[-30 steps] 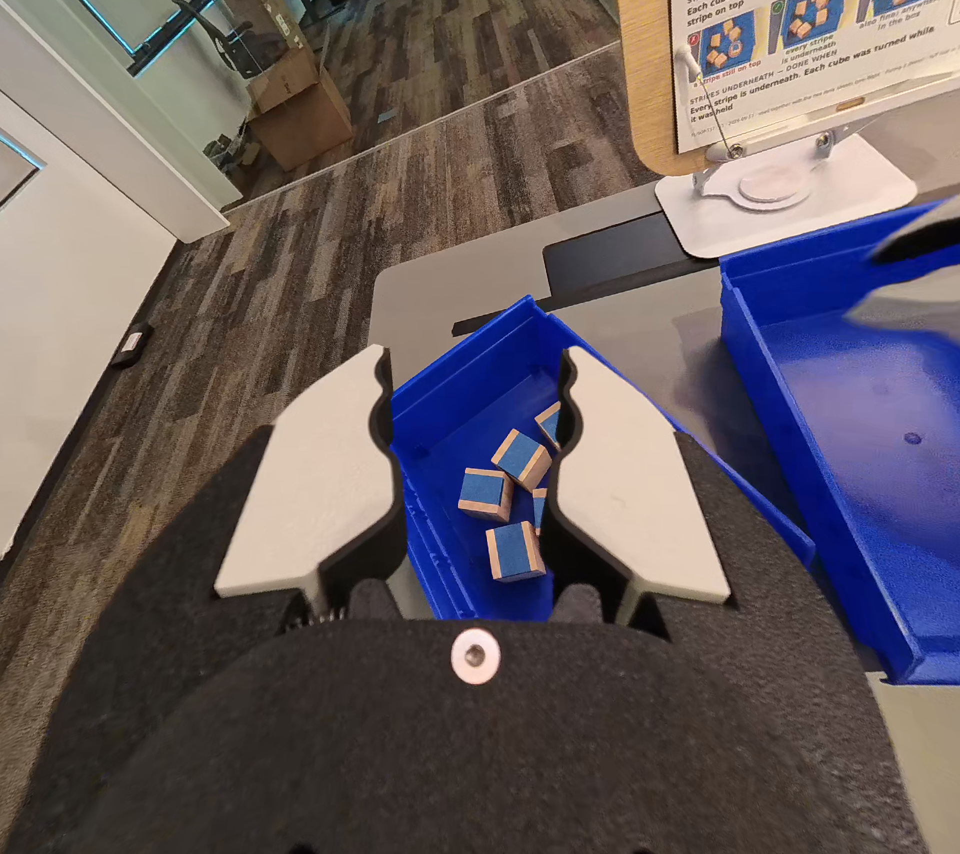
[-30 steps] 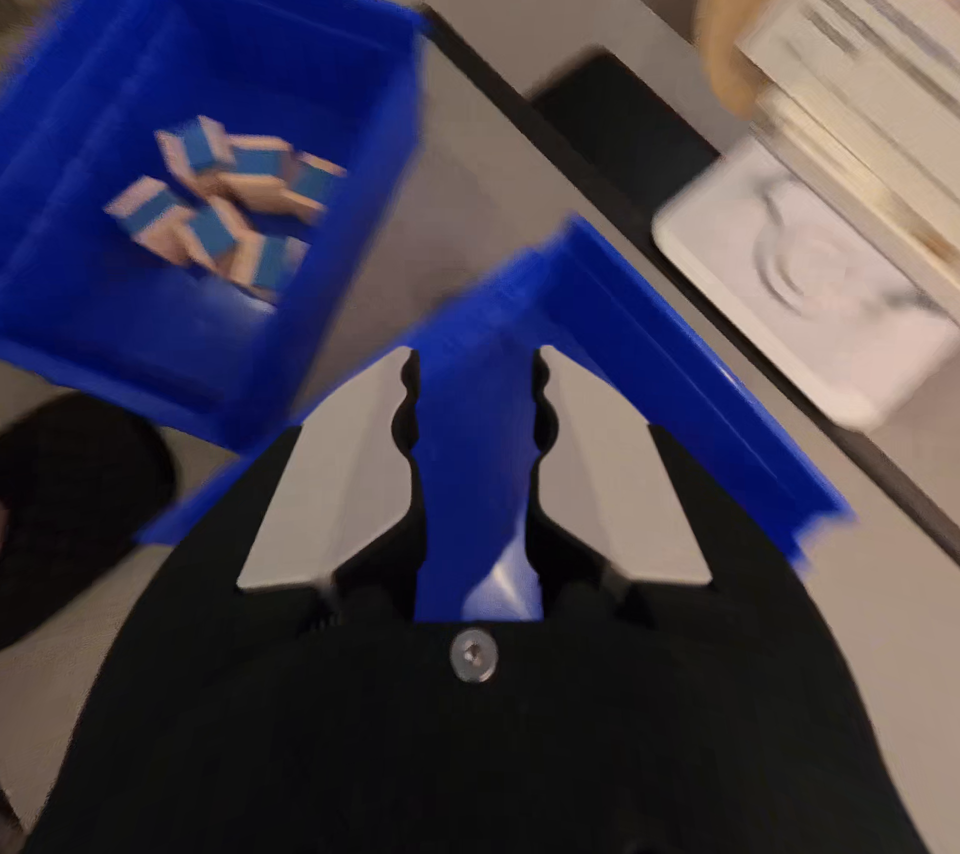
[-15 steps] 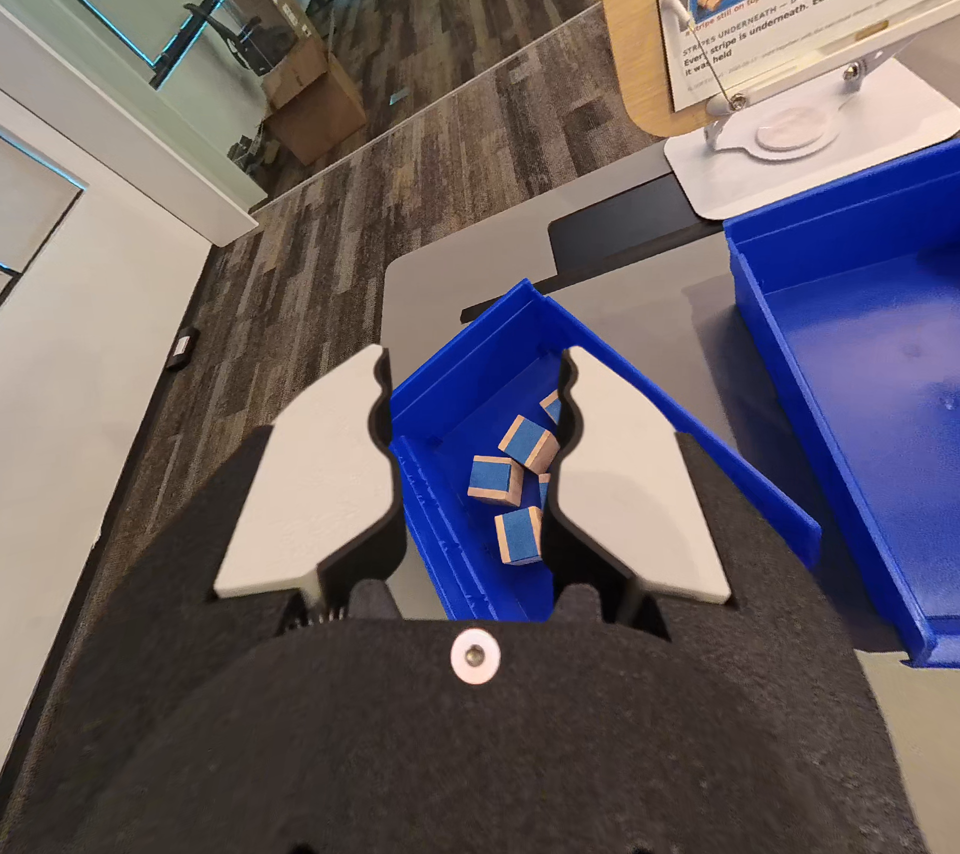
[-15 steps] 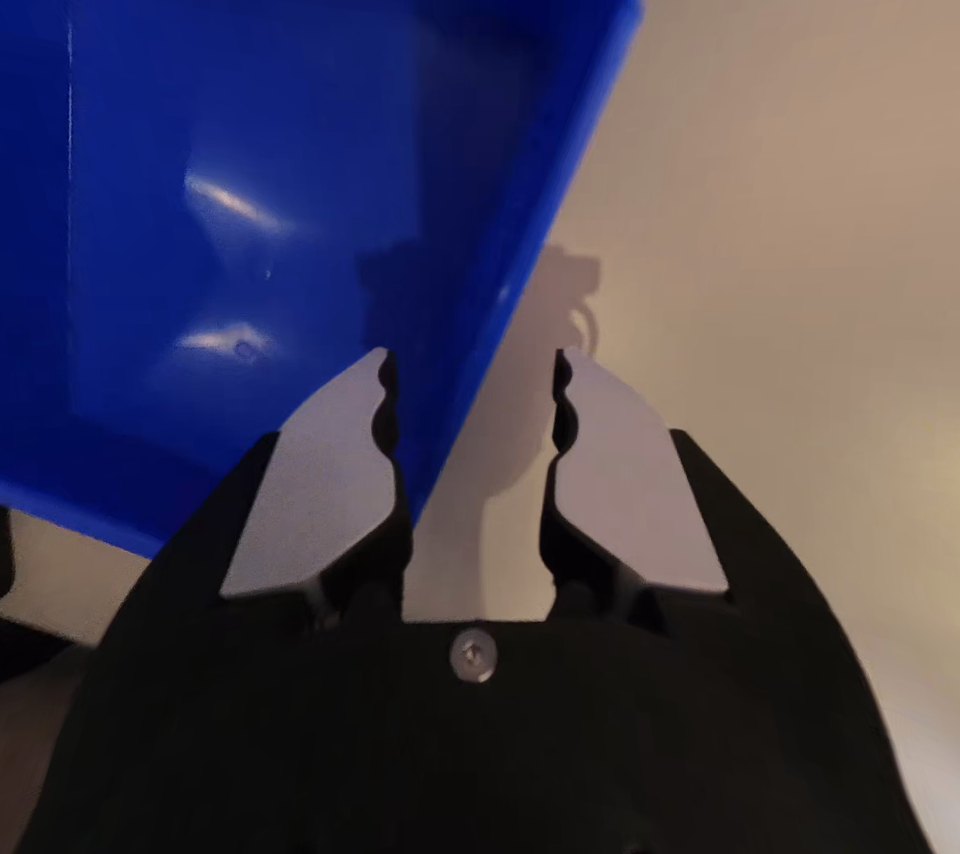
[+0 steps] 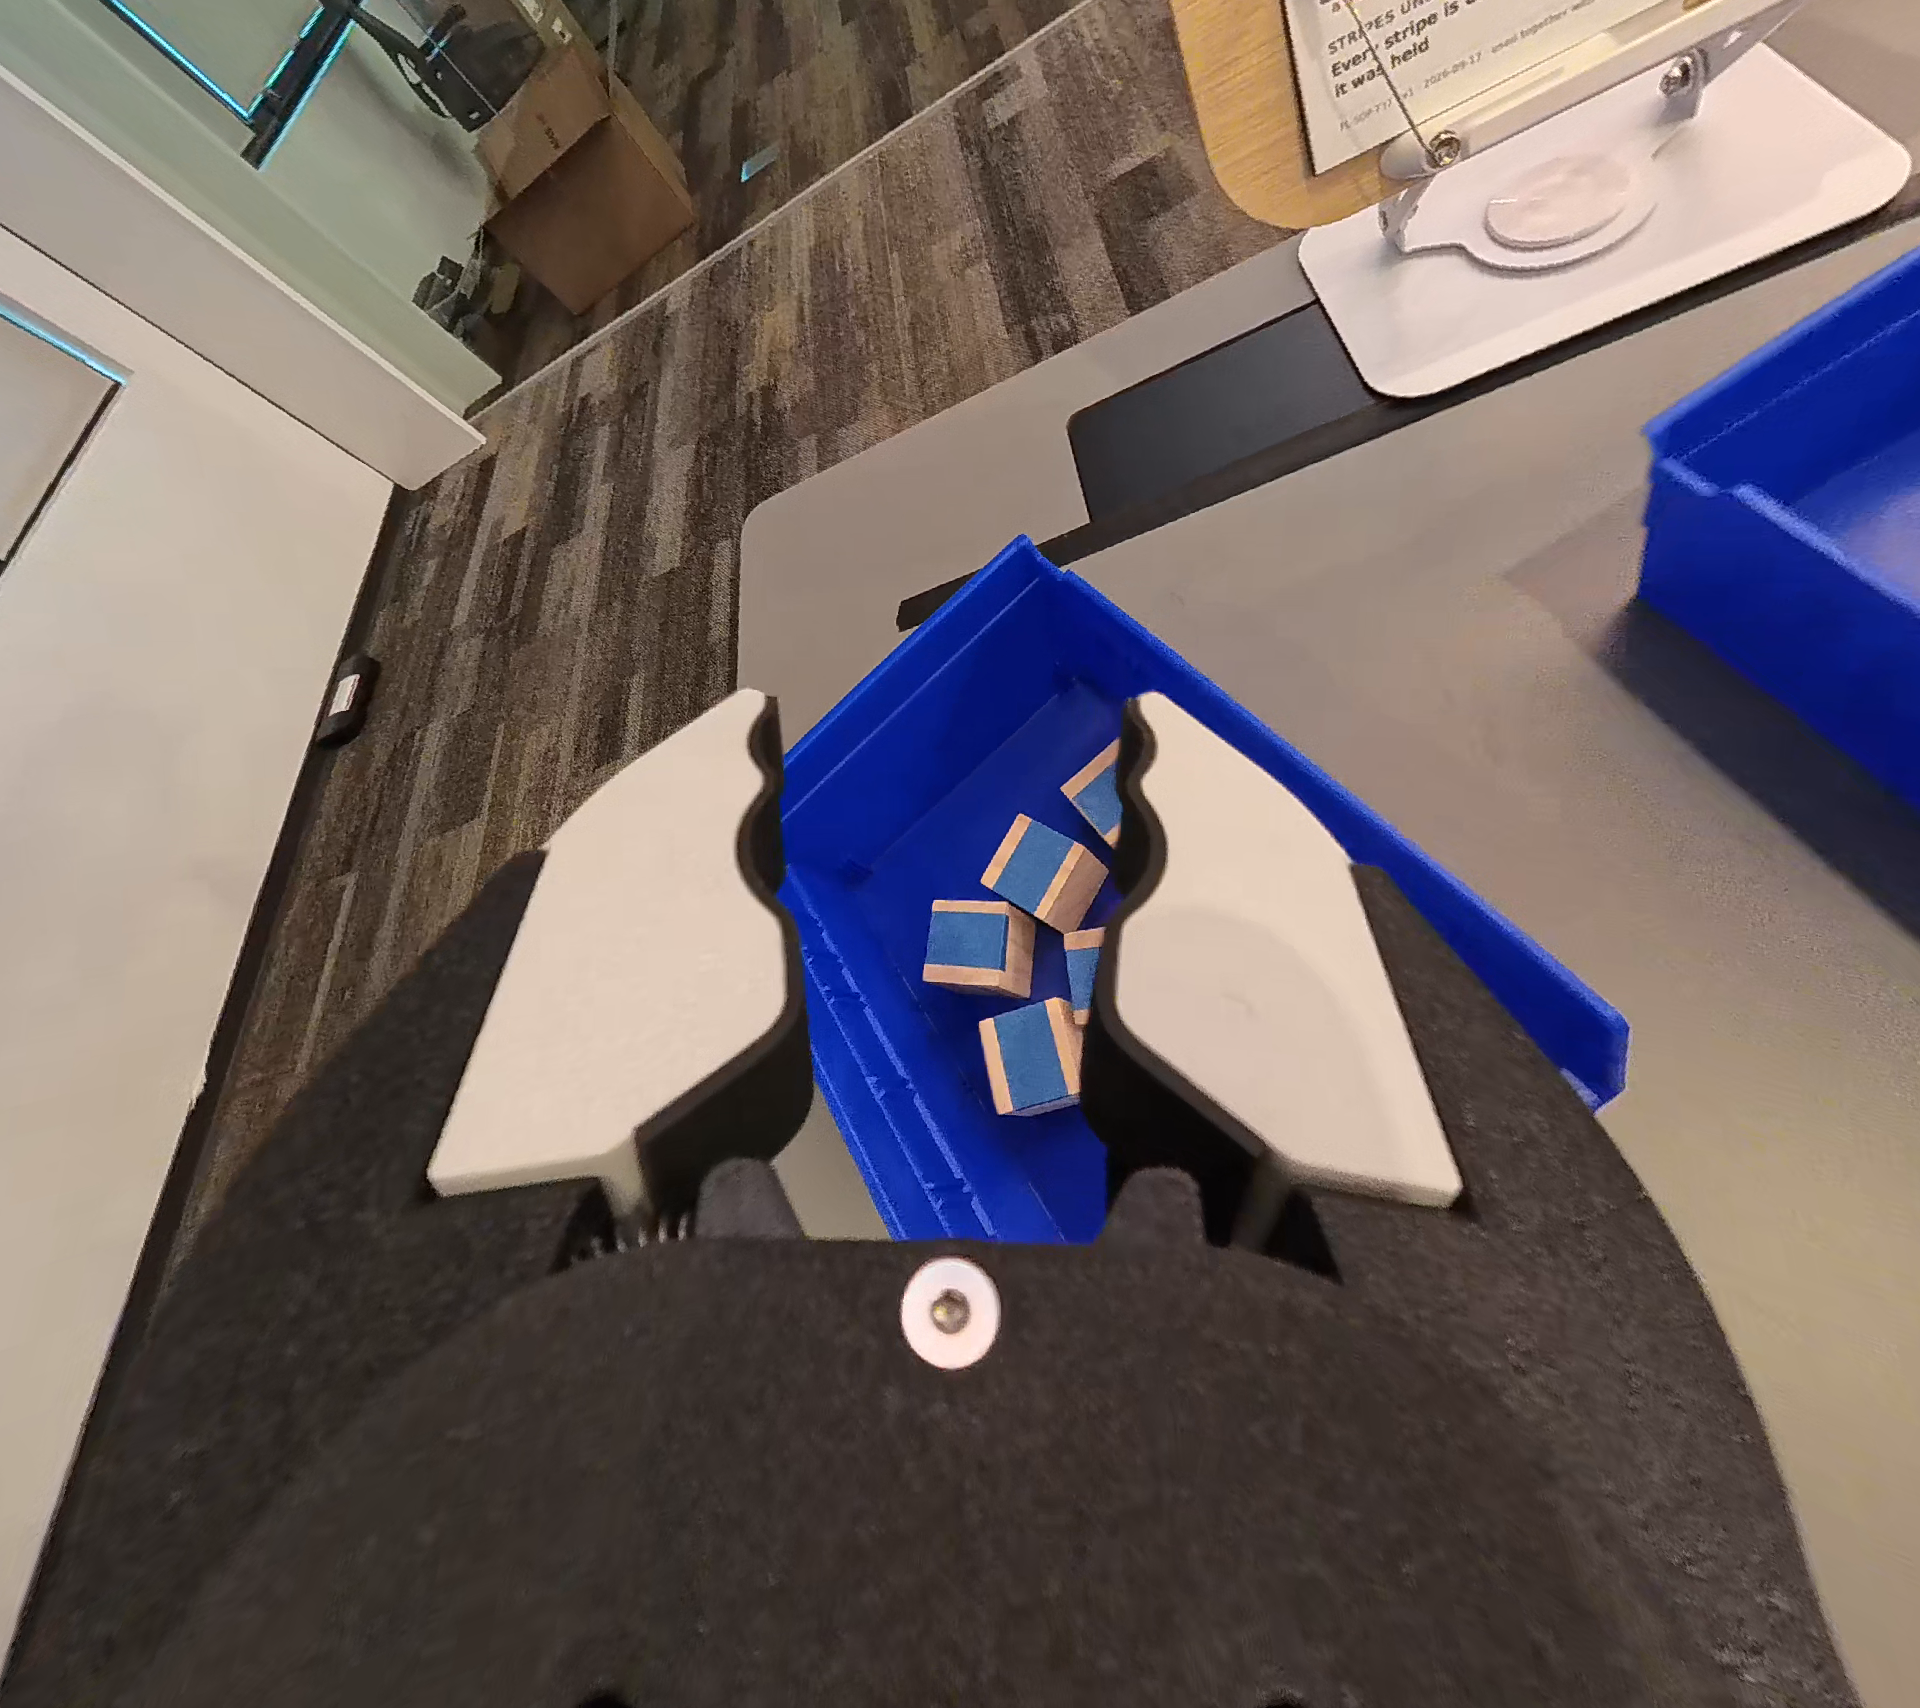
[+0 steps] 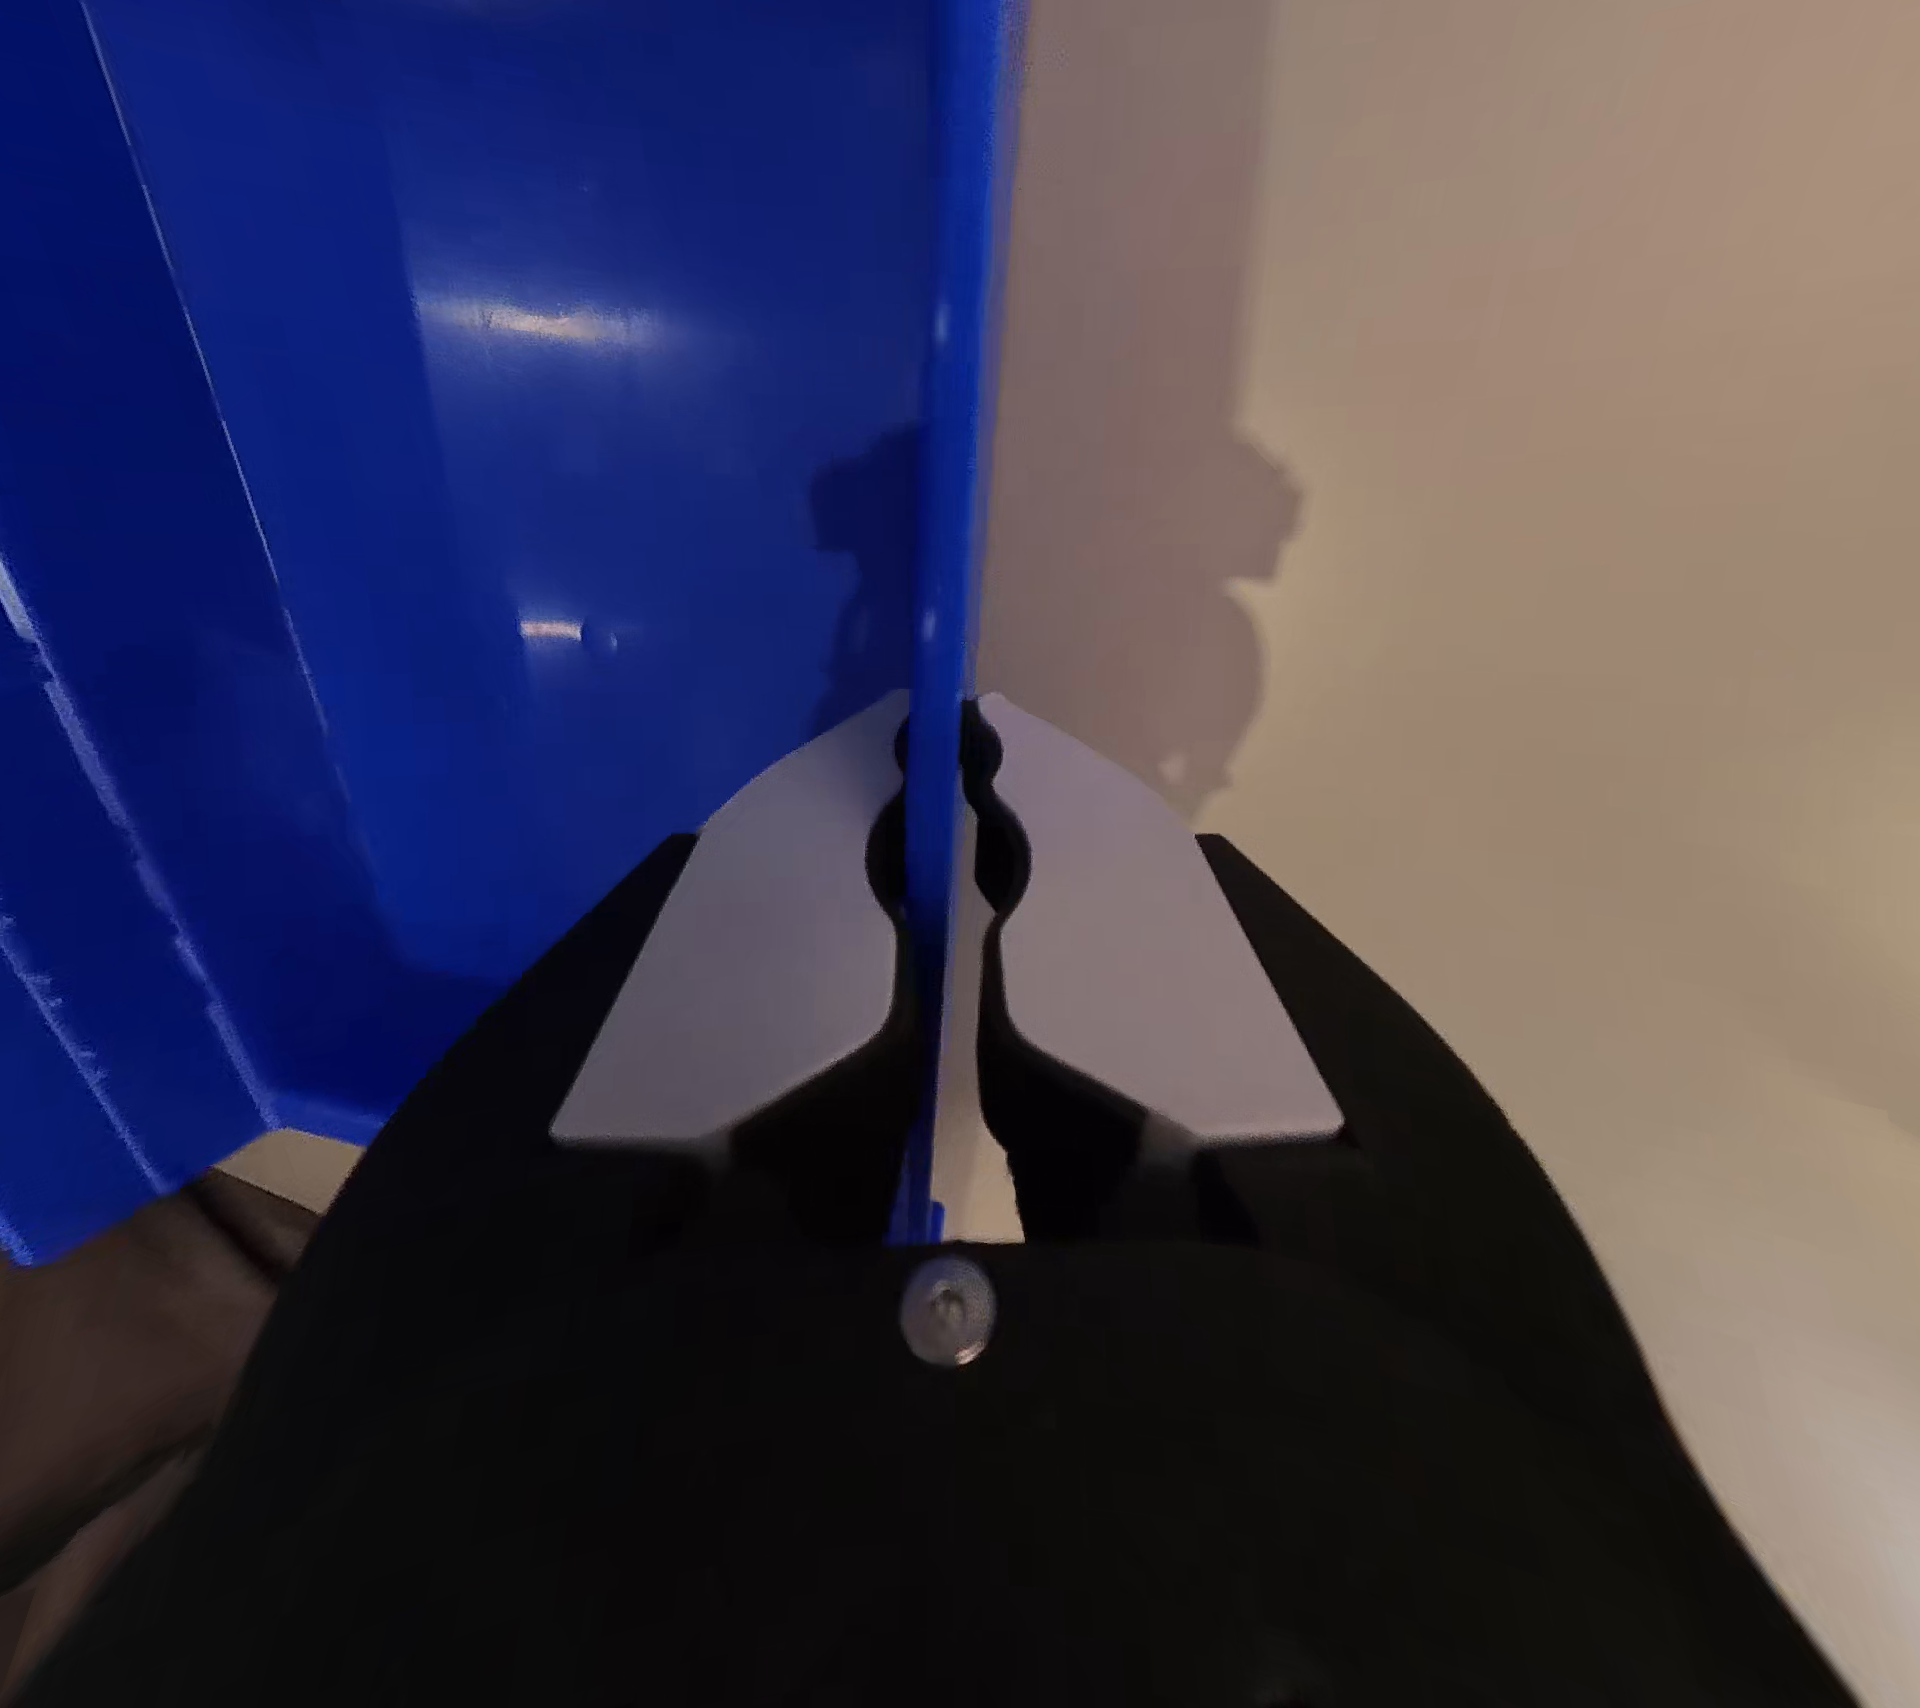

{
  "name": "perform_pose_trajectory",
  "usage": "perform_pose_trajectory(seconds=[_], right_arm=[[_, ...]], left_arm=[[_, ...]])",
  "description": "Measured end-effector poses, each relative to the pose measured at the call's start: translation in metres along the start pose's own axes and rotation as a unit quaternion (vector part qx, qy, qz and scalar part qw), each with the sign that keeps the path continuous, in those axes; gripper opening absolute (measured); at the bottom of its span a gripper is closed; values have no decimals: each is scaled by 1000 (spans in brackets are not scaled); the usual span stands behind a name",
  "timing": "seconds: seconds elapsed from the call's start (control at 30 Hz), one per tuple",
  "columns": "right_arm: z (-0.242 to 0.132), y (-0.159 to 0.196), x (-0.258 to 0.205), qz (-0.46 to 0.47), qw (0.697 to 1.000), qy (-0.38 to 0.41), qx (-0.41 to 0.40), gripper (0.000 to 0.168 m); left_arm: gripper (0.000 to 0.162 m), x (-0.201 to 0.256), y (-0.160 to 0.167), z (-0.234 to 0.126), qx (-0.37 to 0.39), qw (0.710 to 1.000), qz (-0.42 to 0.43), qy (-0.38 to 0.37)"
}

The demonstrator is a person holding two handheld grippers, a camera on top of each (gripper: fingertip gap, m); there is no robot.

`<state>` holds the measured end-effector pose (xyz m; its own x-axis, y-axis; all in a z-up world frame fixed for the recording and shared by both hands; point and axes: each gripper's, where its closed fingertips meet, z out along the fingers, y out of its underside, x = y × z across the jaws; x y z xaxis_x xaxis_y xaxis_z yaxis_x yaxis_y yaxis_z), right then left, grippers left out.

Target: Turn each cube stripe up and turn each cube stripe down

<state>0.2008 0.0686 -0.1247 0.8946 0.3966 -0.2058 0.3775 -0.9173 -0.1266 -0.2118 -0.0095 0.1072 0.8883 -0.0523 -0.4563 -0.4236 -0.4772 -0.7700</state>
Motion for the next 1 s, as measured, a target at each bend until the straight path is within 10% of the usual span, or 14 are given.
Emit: perform_pose_trajectory(seconds=[0.57,1.0], right_arm=[[-53,85,212,150,988,44,8,7],[-76,106,264,121,983,132,52,29]], left_arm=[[60,5,-4,3,-3,1000,3,-1],[60,-65,60,0,-65,992,-107,-25]])
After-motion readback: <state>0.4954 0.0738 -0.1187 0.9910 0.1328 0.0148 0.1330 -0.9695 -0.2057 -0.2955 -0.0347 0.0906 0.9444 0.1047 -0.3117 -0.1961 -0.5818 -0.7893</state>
